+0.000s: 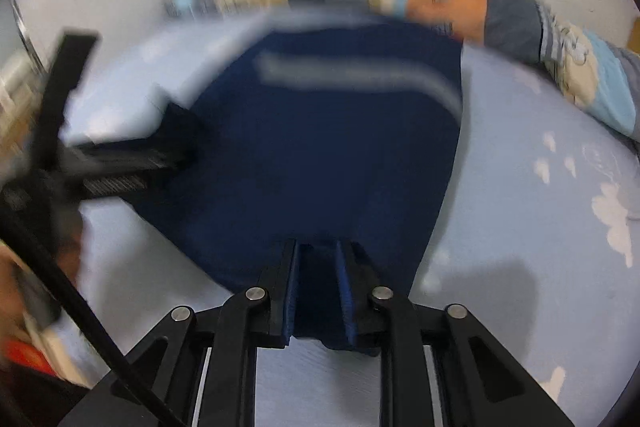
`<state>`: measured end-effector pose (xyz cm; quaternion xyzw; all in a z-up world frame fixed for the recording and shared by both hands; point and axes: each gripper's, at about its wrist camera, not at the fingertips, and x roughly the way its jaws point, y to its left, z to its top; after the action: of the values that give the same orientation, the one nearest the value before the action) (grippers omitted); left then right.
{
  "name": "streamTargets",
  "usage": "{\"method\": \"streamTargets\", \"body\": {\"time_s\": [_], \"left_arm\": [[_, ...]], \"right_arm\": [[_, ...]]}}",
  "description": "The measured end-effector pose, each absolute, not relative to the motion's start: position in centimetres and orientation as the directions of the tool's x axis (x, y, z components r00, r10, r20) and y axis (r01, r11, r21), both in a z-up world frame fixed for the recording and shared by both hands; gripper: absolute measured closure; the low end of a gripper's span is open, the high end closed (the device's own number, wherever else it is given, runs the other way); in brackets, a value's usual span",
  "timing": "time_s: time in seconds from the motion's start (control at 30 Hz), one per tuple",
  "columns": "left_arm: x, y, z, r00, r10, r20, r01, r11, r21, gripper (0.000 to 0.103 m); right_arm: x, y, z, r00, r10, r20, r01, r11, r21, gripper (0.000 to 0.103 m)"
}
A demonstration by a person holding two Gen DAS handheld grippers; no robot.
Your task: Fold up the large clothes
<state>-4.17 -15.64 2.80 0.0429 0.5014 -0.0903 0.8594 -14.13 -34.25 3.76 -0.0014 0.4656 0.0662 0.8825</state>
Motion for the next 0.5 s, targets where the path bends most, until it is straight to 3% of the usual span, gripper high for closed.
{"method": "streamTargets", "body": {"time_s": [0.1, 0.23, 0.33, 0.4, 0.5], "left_arm": [[-3.4, -13.2, 2.0, 0.438, -0.201, -0.876, 0.140, 0.978, -0.155, 0.001], [-3.9, -13.0, 3.9, 0.517, -0.156, -0.842, 0.134, 0.986, -0.100, 0.001], [-4.4, -13.2, 6.4, 0.604, -0.169, -0.779, 0.140, 0.985, -0.106, 0.001], [-4.8, -13.5, 7.5, 0.650, -0.176, -0.739, 0.139, 0.984, -0.112, 0.001], [-5.2, -14.2, 8.2, 0.675, -0.204, -0.709, 0.158, 0.979, -0.131, 0.001]], "right_arm": [[-13.8, -35.5, 2.4, 0.531, 0.157, -0.833, -0.103, 0.987, 0.121, 0.088], [-14.0, -36.0, 3.6, 0.532, 0.179, -0.828, -0.075, 0.984, 0.164, 0.088], [-15.2, -36.6, 6.6, 0.606, 0.239, -0.758, -0.077, 0.967, 0.243, 0.080], [-15.9, -36.7, 8.6, 0.661, 0.225, -0.716, -0.084, 0.970, 0.227, 0.061], [-15.9, -36.5, 7.8, 0.644, 0.208, -0.736, -0.074, 0.975, 0.211, 0.057]]}}
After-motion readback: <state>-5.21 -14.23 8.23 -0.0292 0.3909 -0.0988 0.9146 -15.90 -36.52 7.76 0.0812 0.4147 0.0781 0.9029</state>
